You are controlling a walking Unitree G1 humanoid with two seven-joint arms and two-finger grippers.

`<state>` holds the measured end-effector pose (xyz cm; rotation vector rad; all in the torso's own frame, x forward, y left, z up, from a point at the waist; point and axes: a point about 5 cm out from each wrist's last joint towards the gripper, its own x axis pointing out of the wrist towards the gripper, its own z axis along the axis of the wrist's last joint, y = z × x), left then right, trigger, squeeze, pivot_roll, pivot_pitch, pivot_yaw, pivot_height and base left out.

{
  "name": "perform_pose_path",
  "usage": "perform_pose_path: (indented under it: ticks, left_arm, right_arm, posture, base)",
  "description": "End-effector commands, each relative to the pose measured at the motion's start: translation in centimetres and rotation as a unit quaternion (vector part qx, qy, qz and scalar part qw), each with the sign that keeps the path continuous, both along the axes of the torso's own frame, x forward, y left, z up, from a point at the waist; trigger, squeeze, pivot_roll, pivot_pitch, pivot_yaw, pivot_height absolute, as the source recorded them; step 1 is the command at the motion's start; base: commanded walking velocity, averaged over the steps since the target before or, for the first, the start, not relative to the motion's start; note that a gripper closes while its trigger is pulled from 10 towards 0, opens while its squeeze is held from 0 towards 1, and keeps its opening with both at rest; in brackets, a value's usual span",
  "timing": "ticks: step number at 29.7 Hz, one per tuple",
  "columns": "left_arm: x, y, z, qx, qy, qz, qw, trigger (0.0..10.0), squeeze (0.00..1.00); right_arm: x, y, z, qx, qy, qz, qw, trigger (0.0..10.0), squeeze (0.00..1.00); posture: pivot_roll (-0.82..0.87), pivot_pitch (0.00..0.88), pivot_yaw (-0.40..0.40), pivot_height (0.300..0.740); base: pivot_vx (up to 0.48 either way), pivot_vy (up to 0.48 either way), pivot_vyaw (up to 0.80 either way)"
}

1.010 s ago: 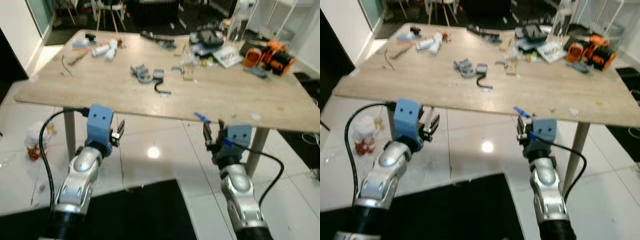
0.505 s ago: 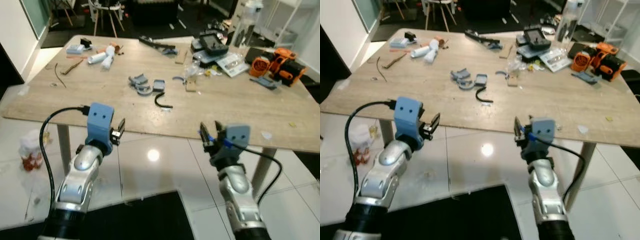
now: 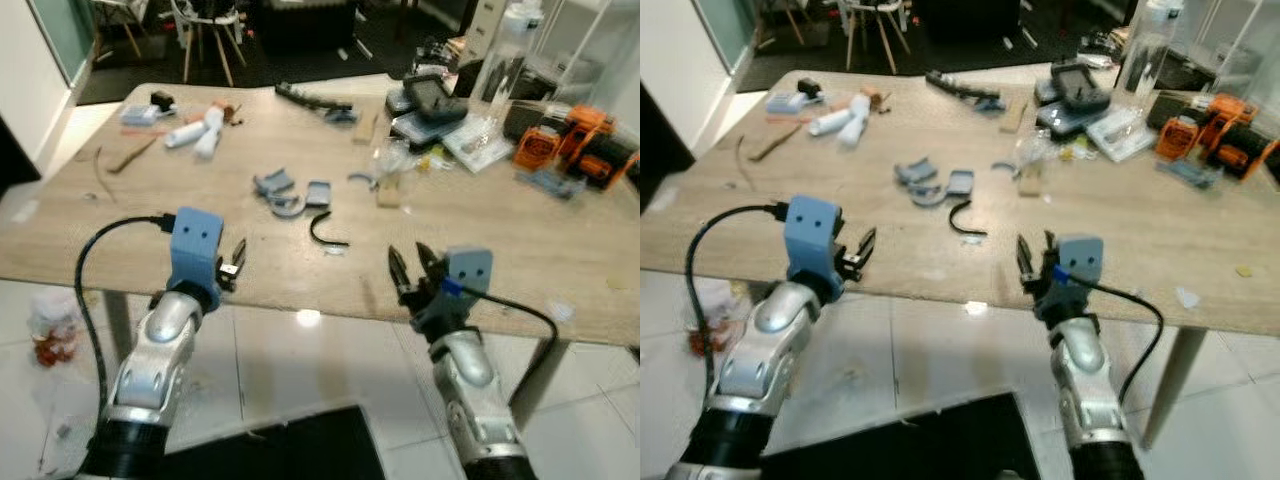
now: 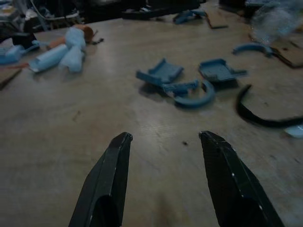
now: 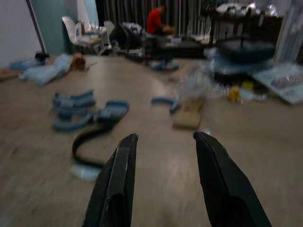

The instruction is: Picking trash to rubbish bin

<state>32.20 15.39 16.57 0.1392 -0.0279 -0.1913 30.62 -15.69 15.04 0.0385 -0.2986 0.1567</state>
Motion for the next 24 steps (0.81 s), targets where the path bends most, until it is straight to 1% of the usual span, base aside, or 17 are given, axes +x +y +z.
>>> perform_pose_path:
  ticks: [1,12,15,18,21,24]
  left_arm:
    - [-0.2,0.6,-0.6,0.004,0.011,0.009,1.0,10.0,0.0]
    - [-0.2,0.7,-0.6,0.005,0.011,0.013,1.0,10.0,0.0]
    - [-0.1,0.8,-0.5,0.004,0.007,0.018,1.0,10.0,0.0]
    - [-0.1,0.8,-0.5,0.004,0.006,0.018,1.0,10.0,0.0]
    - [0.0,0.8,-0.4,0.006,0.005,0.018,1.0,10.0,0.0]
    - [-0.1,0.8,-0.4,0.007,0.004,0.017,1.0,10.0,0.0]
  right_arm:
    - [-0.2,0.9,-0.3,0.006,0.009,0.021,1.0,10.0,0.0]
    - [-0.2,1.3,-0.8,0.005,0.028,0.044,0.999,10.0,0.0]
    - [-0.4,2.3,-1.8,-0.003,0.07,0.079,0.994,10.0,0.0]
    - [-0.5,2.5,-2.1,-0.006,0.078,0.088,0.993,10.0,0.0]
    - [-0.7,3.3,-2.6,-0.012,0.099,0.111,0.989,10.0,0.0]
    - [-0.8,3.5,-2.8,-0.015,0.105,0.118,0.987,10.0,0.0]
  posture:
    - [-0.04,0.139,0.018,0.74]
    - [-0.04,0.143,0.018,0.74]
    - [-0.04,0.146,0.017,0.74]
    - [-0.04,0.146,0.017,0.74]
    - [-0.04,0.147,0.018,0.74]
    - [-0.04,0.147,0.019,0.74]
  base:
    - [0.401,0.0,0.0]
    - [0.383,0.0,0.0]
    - [0.0,0.0,0.0]
    - [0.0,0.0,0.0]
    - [0.0,0.0,0.0]
    - [0.0,0.0,0.0]
